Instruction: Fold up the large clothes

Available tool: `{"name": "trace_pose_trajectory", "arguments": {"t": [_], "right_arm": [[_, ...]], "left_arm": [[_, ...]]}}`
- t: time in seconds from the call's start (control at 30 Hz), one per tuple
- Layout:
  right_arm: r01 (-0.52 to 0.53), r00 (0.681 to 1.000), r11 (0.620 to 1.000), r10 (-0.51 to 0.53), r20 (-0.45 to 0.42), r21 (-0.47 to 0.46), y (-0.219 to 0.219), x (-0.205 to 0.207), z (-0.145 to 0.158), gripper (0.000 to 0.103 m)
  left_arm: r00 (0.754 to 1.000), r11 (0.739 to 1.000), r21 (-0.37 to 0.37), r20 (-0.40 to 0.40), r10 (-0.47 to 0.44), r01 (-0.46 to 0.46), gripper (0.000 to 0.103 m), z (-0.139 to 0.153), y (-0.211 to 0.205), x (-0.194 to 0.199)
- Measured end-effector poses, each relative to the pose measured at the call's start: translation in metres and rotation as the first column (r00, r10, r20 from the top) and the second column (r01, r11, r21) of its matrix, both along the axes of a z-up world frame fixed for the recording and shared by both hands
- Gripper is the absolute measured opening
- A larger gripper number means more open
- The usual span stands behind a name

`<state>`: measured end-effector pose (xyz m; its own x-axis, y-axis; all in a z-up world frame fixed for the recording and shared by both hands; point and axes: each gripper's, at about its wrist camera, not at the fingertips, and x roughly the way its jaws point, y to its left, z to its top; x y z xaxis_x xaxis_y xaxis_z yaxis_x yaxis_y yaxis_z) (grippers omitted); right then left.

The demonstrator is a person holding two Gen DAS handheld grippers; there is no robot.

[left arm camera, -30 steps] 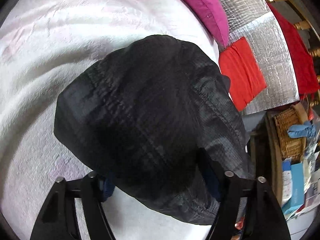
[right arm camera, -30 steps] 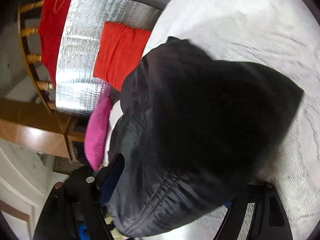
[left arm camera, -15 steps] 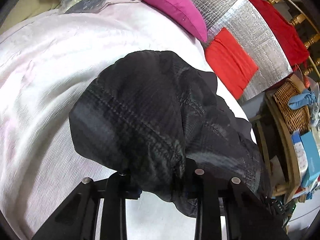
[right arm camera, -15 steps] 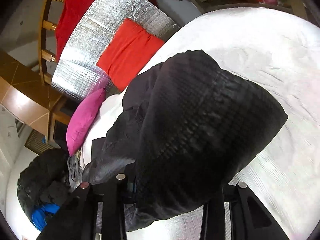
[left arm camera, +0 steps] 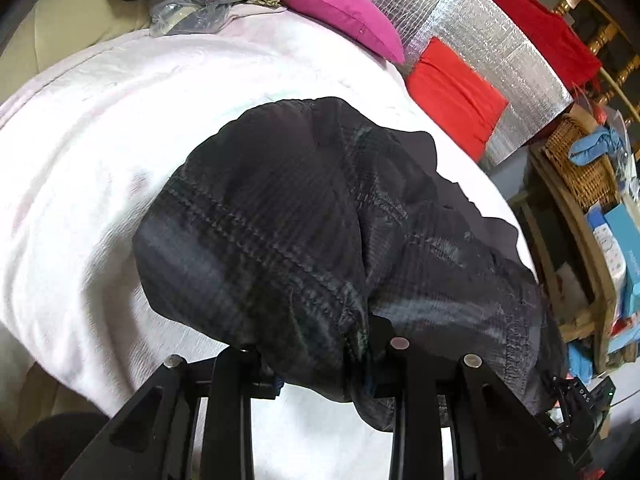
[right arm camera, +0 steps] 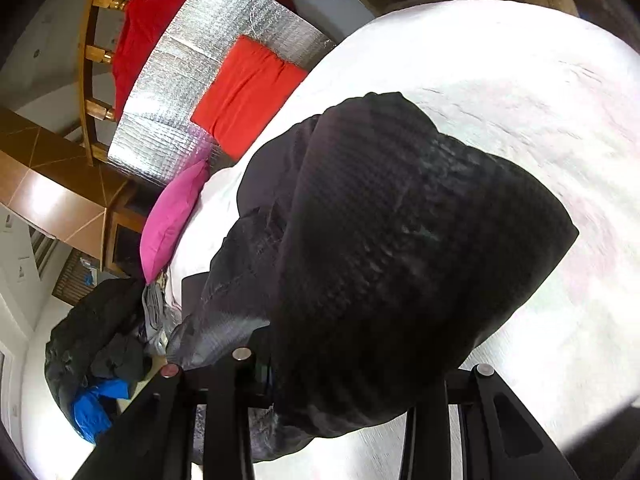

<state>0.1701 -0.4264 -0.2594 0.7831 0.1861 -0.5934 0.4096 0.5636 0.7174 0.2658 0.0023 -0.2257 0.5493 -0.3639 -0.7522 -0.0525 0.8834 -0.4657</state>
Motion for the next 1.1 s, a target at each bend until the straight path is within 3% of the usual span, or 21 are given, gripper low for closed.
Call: {"name": "trace_pose_trajectory", "arguments": {"t": [0.1,0.17,0.2,0.33,0.5,0.53,0.63,0.77,0.87,1.1], "right_arm": [[0.001,1.000,0.999,0.000,-0.030,0.048,0.001,-0.006,-0.004,0.044],[0.028,0.996,0.994,-0.019,-0.087,0.103,0.000,-0.011,-0.004,0.076],[0.030,0.995,0.992,-0.018,-0.097,0.119,-0.001,-0.016,-0.004,0.078],[-0.011,0.993,0.998,0.018,-0.120,0.056,0.007,-0.035,0.015,0.078],[-0.116,0.987,0.993,0.113,-0.114,-0.019,0.021,-0.061,0.057,0.078],[-0.131,0.987,0.991,0.128,-0.100,-0.027,0.022,-0.064,0.063,0.078],[-0.195,0.980,0.978,0.193,-0.040,-0.071,0.030,-0.062,0.089,0.078],[-0.264,0.963,0.951,0.270,0.015,-0.160,0.040,-0.032,0.106,0.078],[-0.322,0.946,0.927,0.324,-0.017,-0.194,0.049,0.002,0.101,0.078],[-0.358,0.933,0.889,0.333,-0.134,-0.286,0.056,0.059,0.068,0.078]], "left_arm": [[0.999,1.000,0.003,-0.042,0.017,-0.017,0.039,0.001,-0.008,0.022],[0.996,0.999,-0.025,-0.086,0.023,-0.025,0.043,0.003,-0.005,0.023],[0.994,0.999,-0.024,-0.105,0.022,-0.025,0.043,0.006,-0.005,0.022],[0.991,0.999,0.039,-0.133,0.013,-0.007,0.049,0.020,-0.001,-0.001],[0.989,0.981,0.166,-0.126,-0.083,0.104,0.051,0.045,-0.005,-0.044],[0.988,0.977,0.173,-0.114,-0.103,0.122,0.051,0.052,-0.008,-0.047],[0.990,0.968,0.211,-0.041,-0.131,0.137,0.066,0.077,-0.011,-0.051],[0.988,0.949,0.286,0.037,-0.151,0.134,0.069,0.095,-0.020,-0.022],[0.985,0.931,0.327,0.004,-0.172,0.161,0.070,0.082,-0.030,0.006],[0.979,0.908,0.367,-0.112,-0.171,0.200,0.070,0.027,-0.047,0.050]]}}
